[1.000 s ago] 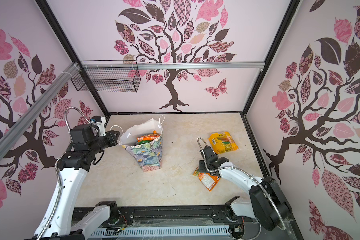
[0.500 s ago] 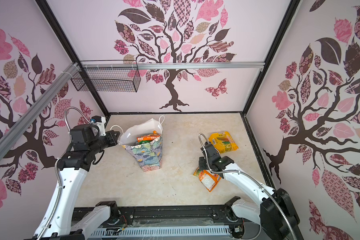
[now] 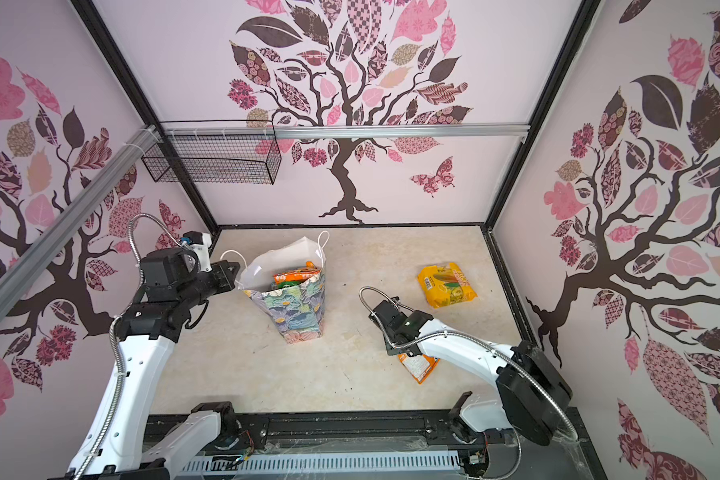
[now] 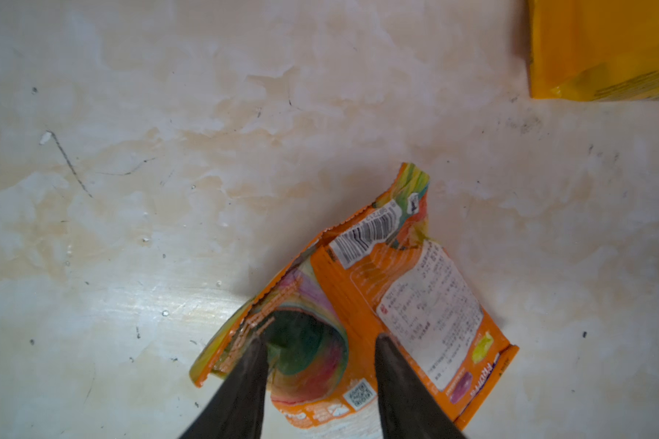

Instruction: Place the snacks into the paper bag

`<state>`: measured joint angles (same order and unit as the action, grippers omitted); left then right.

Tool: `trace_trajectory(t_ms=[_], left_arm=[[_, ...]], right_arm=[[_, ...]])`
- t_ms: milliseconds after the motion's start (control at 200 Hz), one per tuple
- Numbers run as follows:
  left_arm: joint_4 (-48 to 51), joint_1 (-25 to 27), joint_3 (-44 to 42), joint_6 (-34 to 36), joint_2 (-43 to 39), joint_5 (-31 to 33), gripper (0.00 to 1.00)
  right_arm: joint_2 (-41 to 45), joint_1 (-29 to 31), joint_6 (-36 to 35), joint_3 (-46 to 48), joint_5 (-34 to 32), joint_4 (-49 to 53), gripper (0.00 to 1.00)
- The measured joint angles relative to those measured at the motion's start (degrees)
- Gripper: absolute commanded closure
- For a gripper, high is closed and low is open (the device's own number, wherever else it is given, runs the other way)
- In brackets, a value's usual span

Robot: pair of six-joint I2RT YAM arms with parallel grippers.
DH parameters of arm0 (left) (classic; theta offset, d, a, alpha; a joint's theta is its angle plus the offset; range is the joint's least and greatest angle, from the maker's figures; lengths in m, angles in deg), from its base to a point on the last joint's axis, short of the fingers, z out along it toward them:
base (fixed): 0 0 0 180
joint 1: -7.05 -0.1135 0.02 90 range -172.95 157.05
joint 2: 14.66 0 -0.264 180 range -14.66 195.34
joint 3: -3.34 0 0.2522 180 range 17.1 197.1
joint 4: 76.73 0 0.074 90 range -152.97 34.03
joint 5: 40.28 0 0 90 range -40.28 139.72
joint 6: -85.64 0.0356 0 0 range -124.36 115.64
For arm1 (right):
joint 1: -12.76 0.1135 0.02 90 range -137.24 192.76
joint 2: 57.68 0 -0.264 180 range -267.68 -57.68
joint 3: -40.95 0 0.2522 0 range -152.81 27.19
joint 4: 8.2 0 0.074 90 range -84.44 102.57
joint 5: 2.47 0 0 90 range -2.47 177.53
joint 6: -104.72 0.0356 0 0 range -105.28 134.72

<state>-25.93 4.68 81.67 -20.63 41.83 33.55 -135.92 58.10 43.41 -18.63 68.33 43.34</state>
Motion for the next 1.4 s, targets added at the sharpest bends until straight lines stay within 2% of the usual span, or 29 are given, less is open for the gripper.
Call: trace_trajectory(t_ms=[170,240,430,625,855,1110,1395], left_arm=[[-0.1,0.0,-0.1,0.0,0.0,0.0,0.96],[-0.2,0.0,-0.1,0.0,0.0,0.0,0.96],[-0.2,0.0,-0.1,0.0,0.0,0.0,0.96],[-0.1,-0.3,-0.1,0.0,0.0,0.0,0.96],[-0.2,-0.3,-0.3,0.0,-0.1,0.0,0.96],[-0.3,-0.3,-0.6,0.0,-0.4,0.0,0.96],[-0.4,-0.4,-0.6,0.0,-0.4,0.0,0.96]], right_arm=[[-2.6,0.2,0.3,0.0,-0.3,-1.2,0.6],[-4.1,0.3,0.2,0.0,-0.5,-2.0,0.72],[-6.6,0.3,1.0,0.0,-1.4,-3.8,0.82],[-7.8,0.3,1.1,0.0,-1.9,-4.6,1.0],[-6.7,0.3,0.8,0.0,-0.9,-4.9,1.0],[3.0,0.3,0.0,0.1,2.5,-6.4,1.0],[7.1,0.3,-0.5,0.0,6.0,-6.8,1.0]])
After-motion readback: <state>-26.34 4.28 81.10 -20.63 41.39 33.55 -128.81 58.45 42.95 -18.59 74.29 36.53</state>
